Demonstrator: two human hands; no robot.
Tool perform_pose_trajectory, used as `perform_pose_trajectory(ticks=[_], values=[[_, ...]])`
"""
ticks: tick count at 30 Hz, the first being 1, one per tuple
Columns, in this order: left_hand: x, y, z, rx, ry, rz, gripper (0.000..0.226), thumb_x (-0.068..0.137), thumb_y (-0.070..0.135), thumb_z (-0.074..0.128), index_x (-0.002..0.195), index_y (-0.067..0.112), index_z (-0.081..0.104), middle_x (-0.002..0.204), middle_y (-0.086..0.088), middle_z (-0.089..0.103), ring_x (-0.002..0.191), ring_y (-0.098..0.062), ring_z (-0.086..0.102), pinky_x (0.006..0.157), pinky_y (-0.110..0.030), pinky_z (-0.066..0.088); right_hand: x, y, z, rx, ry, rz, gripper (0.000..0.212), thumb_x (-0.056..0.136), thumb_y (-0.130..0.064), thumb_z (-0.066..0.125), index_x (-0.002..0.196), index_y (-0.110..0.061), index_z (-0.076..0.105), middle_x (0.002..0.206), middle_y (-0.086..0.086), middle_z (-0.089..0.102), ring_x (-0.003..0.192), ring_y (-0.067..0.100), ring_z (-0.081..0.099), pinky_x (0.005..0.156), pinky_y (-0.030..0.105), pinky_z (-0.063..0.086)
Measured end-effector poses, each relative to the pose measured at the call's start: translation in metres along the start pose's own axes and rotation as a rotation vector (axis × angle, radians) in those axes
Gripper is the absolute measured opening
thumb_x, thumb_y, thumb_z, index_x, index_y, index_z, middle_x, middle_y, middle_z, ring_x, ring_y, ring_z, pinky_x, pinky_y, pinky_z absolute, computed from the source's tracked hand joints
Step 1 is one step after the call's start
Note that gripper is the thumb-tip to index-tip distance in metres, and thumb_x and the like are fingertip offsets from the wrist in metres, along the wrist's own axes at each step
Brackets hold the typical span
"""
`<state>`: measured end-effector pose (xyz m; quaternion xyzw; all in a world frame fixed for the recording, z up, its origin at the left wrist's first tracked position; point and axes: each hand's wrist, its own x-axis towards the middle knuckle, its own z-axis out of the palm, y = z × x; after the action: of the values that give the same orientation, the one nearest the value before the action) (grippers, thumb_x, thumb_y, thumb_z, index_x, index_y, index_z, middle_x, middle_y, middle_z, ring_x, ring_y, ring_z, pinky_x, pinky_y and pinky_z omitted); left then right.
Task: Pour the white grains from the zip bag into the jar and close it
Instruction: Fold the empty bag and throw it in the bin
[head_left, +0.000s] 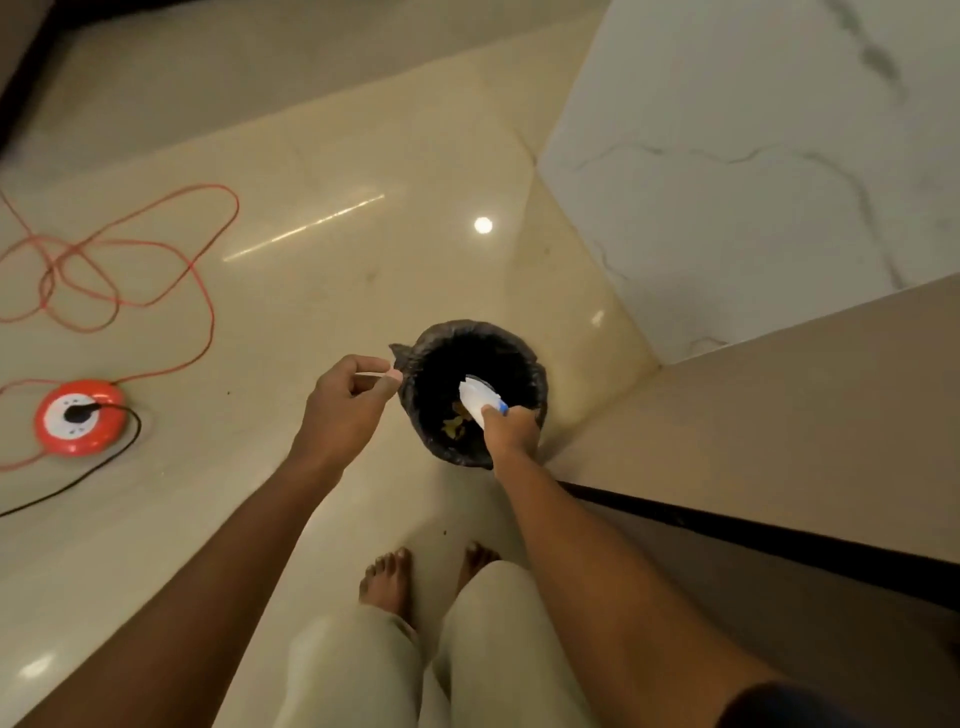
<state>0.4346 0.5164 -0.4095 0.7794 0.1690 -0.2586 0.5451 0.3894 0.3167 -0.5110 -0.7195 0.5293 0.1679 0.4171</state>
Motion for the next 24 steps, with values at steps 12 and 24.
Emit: perform_pose_trajectory(ticks=[12,24], values=[[0.005,-0.031,0.006,0.056,-0.091,-0.028,0.007,0.099,0.033,0.072,0.105,0.030,0.071,0.100,0.006,0.074,0.097,-0.008,0.067,0.076,-0.024,0.048,0.004,0.029,0.020,0.086,0.007,0.006,0.033,0.101,-0.016,0.066,0.133,-0.010,0.062,0.130,0.009,0.068,0.112,0.026,0.065,0.093,0.034,0.055],[-0.211,0.114,-0.051,0.052,-0.151,0.011,0.009,0.100,0.023,0.072,0.108,0.021,0.075,0.105,-0.001,0.075,0.100,-0.018,0.068,0.092,-0.034,0.053,-0.256,-0.044,-0.164,0.484,-0.059,-0.090,0.017,0.098,-0.012,0.069,0.115,-0.014,0.070,0.111,0.008,0.072,0.104,0.025,0.067,0.089,0.037,0.058]])
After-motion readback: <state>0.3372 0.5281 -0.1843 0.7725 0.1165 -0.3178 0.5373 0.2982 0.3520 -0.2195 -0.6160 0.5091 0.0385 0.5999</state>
